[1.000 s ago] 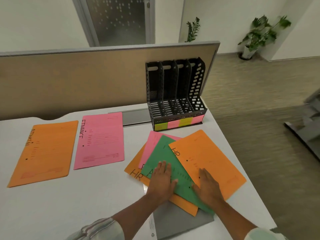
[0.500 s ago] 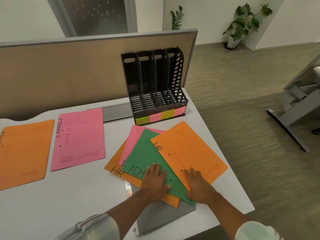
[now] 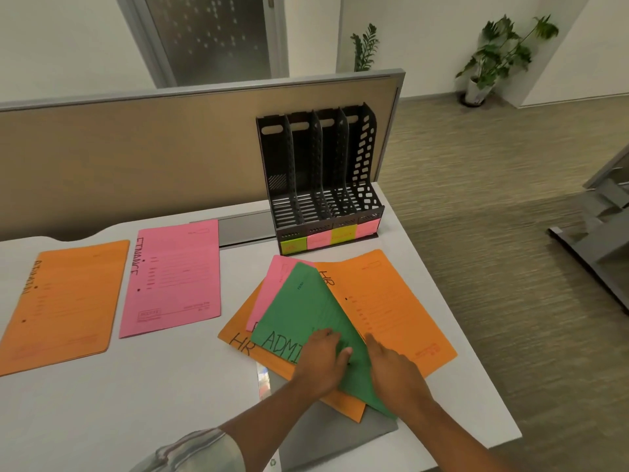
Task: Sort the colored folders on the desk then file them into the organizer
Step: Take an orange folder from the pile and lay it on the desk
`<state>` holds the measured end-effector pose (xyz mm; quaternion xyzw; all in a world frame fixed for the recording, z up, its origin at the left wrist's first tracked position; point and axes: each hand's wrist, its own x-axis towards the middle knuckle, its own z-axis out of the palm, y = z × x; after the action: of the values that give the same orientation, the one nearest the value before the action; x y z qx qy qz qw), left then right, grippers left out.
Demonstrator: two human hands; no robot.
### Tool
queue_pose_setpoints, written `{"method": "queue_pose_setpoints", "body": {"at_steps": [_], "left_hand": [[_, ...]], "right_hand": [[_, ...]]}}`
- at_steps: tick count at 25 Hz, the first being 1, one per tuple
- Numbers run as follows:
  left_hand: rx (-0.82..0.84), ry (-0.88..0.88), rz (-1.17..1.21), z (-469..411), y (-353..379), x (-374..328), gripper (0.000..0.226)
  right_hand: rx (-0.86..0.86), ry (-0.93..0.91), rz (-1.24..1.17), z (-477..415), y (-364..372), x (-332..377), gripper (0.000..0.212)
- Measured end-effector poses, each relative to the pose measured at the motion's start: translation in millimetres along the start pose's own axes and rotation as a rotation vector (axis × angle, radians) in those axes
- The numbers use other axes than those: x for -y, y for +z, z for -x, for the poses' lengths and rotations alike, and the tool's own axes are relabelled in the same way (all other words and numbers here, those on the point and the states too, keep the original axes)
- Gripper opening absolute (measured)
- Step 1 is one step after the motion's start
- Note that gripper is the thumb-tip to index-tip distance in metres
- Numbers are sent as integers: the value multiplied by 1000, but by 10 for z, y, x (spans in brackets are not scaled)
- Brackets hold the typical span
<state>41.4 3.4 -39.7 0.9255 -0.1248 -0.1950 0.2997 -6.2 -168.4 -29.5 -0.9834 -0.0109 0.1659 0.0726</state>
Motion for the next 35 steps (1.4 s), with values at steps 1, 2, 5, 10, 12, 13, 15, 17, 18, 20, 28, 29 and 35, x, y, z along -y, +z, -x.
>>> {"method": "queue_pose_setpoints", "body": {"at_steps": [1, 2, 5, 10, 12, 13, 15, 17, 18, 20, 28, 29, 35], "left_hand": [[-21, -17, 142, 22, -25, -62, 29], [-15, -62, 311, 44, -81, -140, 23], [43, -333, 875, 64, -184, -287, 24], [-35, -456, 1056, 110, -227, -211, 29], [-48, -489, 1075, 154, -261, -150, 30], [-54, -504, 1072, 181, -283, -111, 30], [-69, -528, 1072, 241, -327, -10, 31], [-87, -536, 1107, 315, -408, 99, 31], [-100, -543, 1134, 355, -466, 154, 30], [-135, -572, 1159, 434, -587, 274, 29], [-192, -594, 1146, 816, -1174, 1012, 41], [-220, -615, 1143, 884, -1242, 1123, 40], [-444, -741, 977, 1359, -1533, 1970, 43]], "right_hand": [[-25, -5, 16, 27, -58, 58, 64], [-57, -18, 26, 52, -111, 122, 63], [-141, -114, -20, 110, -157, 316, 59], [-134, -223, -128, 142, -17, 450, 13], [-83, -178, -195, 113, -10, 401, 17], [-71, -145, -234, 82, 23, 348, 26], [-92, -81, -318, -19, 119, 221, 42], [-117, -11, -357, -138, 189, 119, 55], [-123, 28, -363, -199, 217, 82, 61], [-152, 115, -405, -303, 217, 88, 68], [-227, 194, -923, -479, -48, 744, 37], [-194, 172, -955, -496, -57, 865, 35], [17, 76, -982, -531, 60, 1718, 30]]}}
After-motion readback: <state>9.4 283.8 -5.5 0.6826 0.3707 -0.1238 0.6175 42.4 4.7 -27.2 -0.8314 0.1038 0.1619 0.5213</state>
